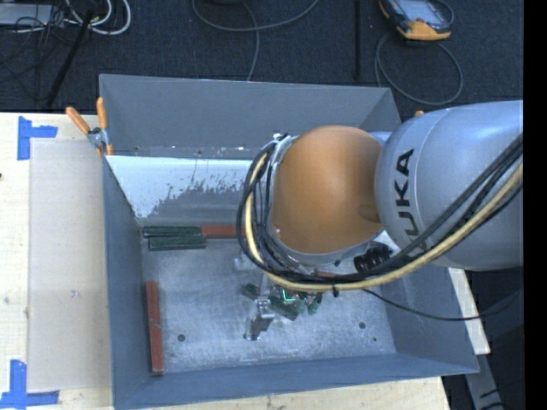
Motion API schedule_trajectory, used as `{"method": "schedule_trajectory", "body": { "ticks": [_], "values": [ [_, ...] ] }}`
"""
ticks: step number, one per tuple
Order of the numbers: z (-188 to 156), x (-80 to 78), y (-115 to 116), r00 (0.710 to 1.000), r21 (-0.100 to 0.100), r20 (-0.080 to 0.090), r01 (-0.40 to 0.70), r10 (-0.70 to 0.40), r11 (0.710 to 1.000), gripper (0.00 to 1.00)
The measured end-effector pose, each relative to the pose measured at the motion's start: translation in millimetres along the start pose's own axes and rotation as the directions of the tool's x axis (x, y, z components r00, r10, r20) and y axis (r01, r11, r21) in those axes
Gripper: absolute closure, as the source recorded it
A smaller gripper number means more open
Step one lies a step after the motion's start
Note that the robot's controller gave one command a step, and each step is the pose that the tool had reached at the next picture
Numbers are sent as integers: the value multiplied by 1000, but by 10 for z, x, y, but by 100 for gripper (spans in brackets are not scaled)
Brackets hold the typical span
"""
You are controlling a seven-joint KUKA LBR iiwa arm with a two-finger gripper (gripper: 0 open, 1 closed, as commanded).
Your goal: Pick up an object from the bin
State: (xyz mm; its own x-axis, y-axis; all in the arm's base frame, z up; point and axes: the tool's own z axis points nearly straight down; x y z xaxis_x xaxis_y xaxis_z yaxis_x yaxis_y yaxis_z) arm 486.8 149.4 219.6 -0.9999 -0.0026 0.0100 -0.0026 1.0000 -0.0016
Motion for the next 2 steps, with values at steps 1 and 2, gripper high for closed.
{"method": "schedule_trajectory", "body": {
  "ticks": [1,2],
  "values": [
    [-41,-18,-9,1000,-2,8,-4,4,1000,0],
    [623,-194,-391,1000,-3,13,-5,5,1000,0]
  ]
}}
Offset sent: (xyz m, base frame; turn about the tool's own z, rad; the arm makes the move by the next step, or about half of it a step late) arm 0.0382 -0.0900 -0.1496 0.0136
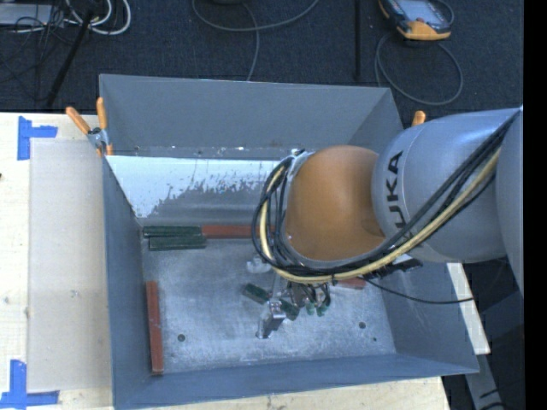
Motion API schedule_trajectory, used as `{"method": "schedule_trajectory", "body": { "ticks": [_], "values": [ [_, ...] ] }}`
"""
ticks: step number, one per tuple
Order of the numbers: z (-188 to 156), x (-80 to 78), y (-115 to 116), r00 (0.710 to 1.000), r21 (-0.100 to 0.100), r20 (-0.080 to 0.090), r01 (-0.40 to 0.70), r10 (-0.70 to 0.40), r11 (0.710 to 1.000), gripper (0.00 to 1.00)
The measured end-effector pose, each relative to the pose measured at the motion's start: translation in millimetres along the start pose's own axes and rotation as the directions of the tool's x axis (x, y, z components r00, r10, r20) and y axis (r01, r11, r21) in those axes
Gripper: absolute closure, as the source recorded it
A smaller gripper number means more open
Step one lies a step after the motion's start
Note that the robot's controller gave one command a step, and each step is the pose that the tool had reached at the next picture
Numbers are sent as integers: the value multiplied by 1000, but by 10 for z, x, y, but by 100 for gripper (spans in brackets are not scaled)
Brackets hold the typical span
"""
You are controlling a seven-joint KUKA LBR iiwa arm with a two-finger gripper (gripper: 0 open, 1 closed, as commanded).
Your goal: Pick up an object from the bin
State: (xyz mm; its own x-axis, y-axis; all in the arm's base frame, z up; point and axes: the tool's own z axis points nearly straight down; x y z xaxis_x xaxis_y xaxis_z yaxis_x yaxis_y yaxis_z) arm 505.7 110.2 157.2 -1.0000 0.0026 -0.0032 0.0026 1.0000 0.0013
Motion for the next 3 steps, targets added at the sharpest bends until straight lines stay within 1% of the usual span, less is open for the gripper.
{"method": "schedule_trajectory", "body": {
  "ticks": [1,2,3],
  "values": [
    [749,-192,-194,992,1,-1,-123,123,992,0],
    [859,-314,-331,993,-11,-4,-119,119,993,0],
    [792,-328,-493,983,-1,2,-183,183,983,0]
  ]
}}
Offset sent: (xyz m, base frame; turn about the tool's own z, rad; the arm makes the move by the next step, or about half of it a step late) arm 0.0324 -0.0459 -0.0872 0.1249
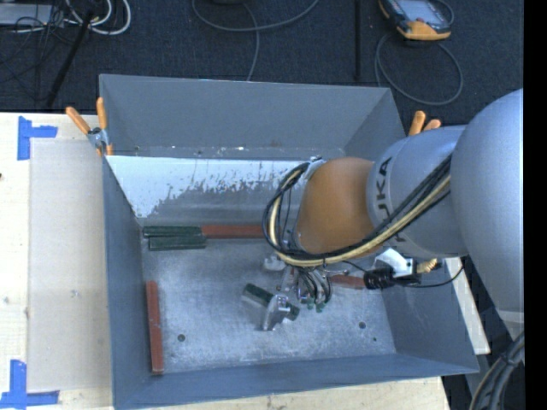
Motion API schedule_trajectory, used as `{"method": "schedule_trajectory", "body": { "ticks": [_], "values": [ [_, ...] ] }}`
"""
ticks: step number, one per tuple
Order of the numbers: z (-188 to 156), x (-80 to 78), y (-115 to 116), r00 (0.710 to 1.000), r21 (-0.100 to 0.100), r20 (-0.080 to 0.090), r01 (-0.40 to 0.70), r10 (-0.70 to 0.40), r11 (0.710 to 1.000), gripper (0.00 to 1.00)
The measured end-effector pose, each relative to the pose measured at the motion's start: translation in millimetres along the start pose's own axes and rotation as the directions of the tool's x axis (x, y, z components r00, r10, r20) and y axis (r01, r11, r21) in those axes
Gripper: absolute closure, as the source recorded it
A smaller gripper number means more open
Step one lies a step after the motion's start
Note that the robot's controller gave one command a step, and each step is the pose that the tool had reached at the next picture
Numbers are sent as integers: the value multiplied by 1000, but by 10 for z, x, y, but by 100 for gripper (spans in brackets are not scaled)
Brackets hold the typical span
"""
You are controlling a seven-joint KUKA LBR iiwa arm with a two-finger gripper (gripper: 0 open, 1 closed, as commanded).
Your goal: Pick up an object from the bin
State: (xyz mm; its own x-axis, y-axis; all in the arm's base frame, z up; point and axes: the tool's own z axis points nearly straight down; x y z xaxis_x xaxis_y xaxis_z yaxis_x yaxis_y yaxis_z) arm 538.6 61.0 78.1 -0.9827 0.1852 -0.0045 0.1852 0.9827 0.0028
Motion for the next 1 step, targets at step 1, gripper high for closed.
{"method": "schedule_trajectory", "body": {
  "ticks": [1],
  "values": [
    [5,-9,158,998,1,8,61,-61,998,100]
  ]
}}
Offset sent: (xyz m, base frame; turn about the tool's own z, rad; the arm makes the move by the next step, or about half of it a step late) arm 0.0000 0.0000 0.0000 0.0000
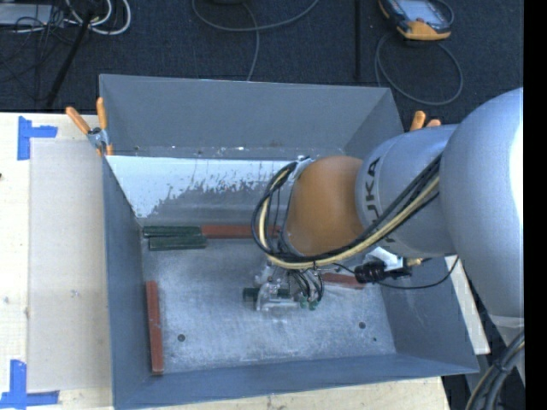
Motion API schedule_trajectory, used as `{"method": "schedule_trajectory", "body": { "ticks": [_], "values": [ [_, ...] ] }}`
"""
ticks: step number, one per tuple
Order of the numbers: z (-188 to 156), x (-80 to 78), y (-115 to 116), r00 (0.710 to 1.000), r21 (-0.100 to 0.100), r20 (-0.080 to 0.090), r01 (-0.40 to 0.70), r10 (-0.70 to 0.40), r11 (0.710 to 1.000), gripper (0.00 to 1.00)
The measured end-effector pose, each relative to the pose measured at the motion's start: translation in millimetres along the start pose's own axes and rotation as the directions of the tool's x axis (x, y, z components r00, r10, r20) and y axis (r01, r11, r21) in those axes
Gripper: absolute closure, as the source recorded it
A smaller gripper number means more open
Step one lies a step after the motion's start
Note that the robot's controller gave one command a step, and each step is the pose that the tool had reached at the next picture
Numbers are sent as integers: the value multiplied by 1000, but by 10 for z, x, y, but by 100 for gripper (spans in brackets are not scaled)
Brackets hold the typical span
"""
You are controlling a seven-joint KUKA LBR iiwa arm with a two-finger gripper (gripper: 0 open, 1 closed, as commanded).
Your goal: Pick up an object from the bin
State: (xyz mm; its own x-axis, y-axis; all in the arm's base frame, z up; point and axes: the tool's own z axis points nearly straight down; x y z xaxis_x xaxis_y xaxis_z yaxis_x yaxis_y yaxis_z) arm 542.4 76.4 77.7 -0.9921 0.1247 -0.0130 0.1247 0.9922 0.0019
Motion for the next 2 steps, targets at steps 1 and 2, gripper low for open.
{"method": "schedule_trajectory", "body": {
  "ticks": [1,2],
  "values": [
    [0,0,0,1000,0,0,0,0,1000,100],
    [-15,2,-2,1000,0,-2,-1,1,1000,100]
  ]
}}
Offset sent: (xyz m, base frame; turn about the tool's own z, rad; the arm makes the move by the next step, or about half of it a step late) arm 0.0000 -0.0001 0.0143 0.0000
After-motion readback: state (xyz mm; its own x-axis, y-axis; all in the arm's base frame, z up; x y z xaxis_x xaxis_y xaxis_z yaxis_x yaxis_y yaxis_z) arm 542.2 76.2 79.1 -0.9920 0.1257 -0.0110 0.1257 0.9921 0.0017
